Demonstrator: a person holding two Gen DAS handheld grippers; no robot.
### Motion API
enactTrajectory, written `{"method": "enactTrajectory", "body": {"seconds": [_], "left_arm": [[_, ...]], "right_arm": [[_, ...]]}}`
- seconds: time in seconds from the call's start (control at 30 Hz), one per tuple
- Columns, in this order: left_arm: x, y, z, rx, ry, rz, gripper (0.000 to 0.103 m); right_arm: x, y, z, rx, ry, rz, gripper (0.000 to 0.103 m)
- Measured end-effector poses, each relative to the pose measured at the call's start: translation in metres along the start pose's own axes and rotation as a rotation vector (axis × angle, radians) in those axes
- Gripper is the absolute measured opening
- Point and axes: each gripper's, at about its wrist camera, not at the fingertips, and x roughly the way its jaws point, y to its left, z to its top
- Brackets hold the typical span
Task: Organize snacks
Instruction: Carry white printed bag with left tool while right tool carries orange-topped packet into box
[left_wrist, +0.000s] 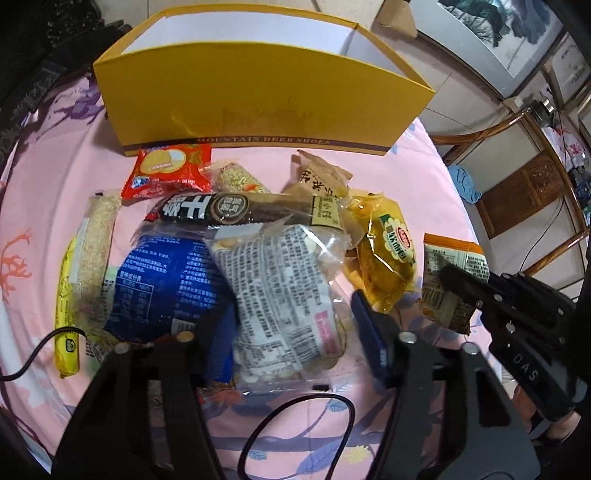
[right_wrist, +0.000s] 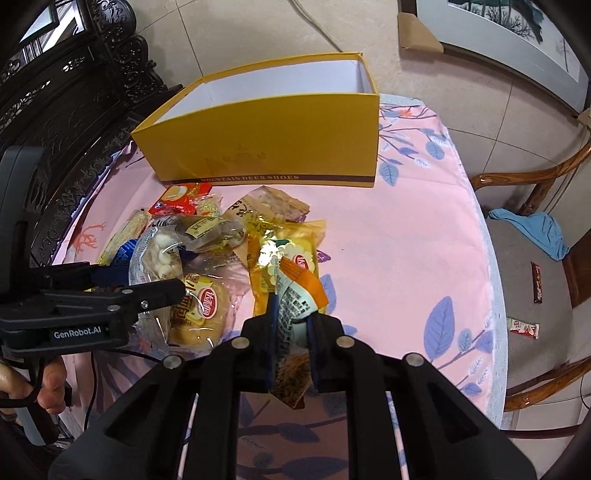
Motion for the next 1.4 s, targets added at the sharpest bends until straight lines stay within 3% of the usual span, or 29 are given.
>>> {"method": "enactTrajectory", "body": {"seconds": [0.17,0.37,0.63,0.97,1.4], "left_arm": [[-0.017,0.007,-0.006,-0.006,-0.035,-0.062,0.043],[-0.051,0.022,-0.014,-0.051,-0.097,-0.106,0.042],[-0.105,0.04,0.002,-0.072,-0.222,-0.081,0.042],[-0.153,0.034,0.06,-0.006,-0.382,-0.041,0.042],[-0.151,0.029,0.167,0.037,-0.508,-0.011,0.042]], "right_arm": [[-0.004,-0.001,0.002,0.012,-0.015,0.006,0.014],[-0.013,-0.001,0.007,0.019,-0.043,0.01,0.014],[-0.032,0.006,0.024,0.004,-0.103,0.029,0.014],[-0.066,0.013,0.084,-0.01,-0.267,0.051,0.014],[-0.063,0.017,0.187,-0.063,-0.443,0.033,0.014]]}}
